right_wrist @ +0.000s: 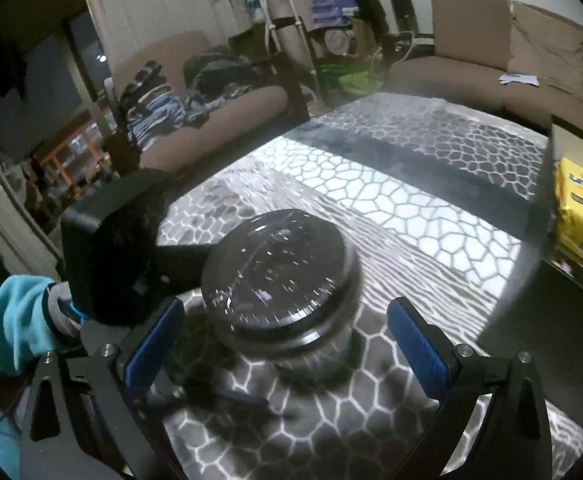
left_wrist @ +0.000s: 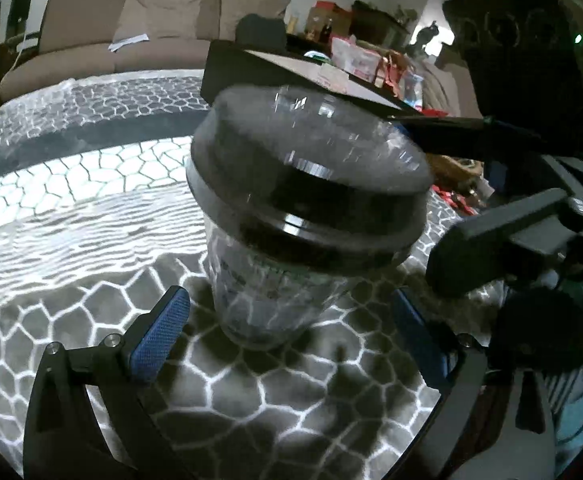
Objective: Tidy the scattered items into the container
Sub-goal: 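Lift the drink cup with the right gripper and carry it toward the box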
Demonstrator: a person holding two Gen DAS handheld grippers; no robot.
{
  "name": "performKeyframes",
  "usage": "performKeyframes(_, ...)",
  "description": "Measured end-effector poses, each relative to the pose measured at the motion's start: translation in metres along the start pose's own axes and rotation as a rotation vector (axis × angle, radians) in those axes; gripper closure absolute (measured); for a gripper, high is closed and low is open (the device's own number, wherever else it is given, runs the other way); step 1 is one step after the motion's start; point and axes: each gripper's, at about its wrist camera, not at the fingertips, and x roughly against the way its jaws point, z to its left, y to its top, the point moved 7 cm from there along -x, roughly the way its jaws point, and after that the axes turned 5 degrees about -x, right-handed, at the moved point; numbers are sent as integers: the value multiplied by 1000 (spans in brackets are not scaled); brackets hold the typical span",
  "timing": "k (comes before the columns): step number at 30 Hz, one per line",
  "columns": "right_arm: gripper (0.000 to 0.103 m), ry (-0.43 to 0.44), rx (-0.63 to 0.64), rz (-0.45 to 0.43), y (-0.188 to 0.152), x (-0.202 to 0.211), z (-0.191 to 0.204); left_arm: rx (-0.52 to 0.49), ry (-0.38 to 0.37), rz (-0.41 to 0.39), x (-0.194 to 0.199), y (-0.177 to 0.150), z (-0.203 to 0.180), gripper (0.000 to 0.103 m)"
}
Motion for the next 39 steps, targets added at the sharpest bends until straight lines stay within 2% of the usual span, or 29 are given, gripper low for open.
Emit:
performKeyframes(3,0,-10,11,13,0,-14,2,-6,10,9,-5,-4,2,3)
performKeyframes(7,0,-32,-11,20,0,-26,-3,20,30,-18,-8,-4,8,5)
performKeyframes(8,2,-41,-21,24,0,-29,-6,31,35,-22,-9,-5,9,8)
performKeyframes(9,5,-41,-37,26,0,-31,-8,47,44,-25,-9,-6,12,16)
performKeyframes(11,17,-10,-88,7,0,-27,-12,84,23,-35,-11,-6,16,26)
performKeyframes(12,17,-7,-117,-2,0,-25,-15,79,22,-36,-10,-7,14,32)
performKeyframes(14,17,12,-175,-14,2,-21,-22,54,40,-39,-10,-4,9,37)
performKeyframes(19,17,64,-295,-45,6,-5,-35,56,25,-53,-7,4,0,38)
performKeyframes(29,18,120,-444,-154,13,52,-46,82,-32,-126,14,23,-29,41)
performKeyframes(34,18,105,-481,-198,20,82,-55,103,-49,-140,23,33,-46,41)
performKeyframes(37,18,112,-517,-240,25,103,-62,149,-91,-171,31,39,-53,30)
performKeyframes(39,18,138,-560,-282,26,119,-67,244,-162,-214,38,42,-54,26)
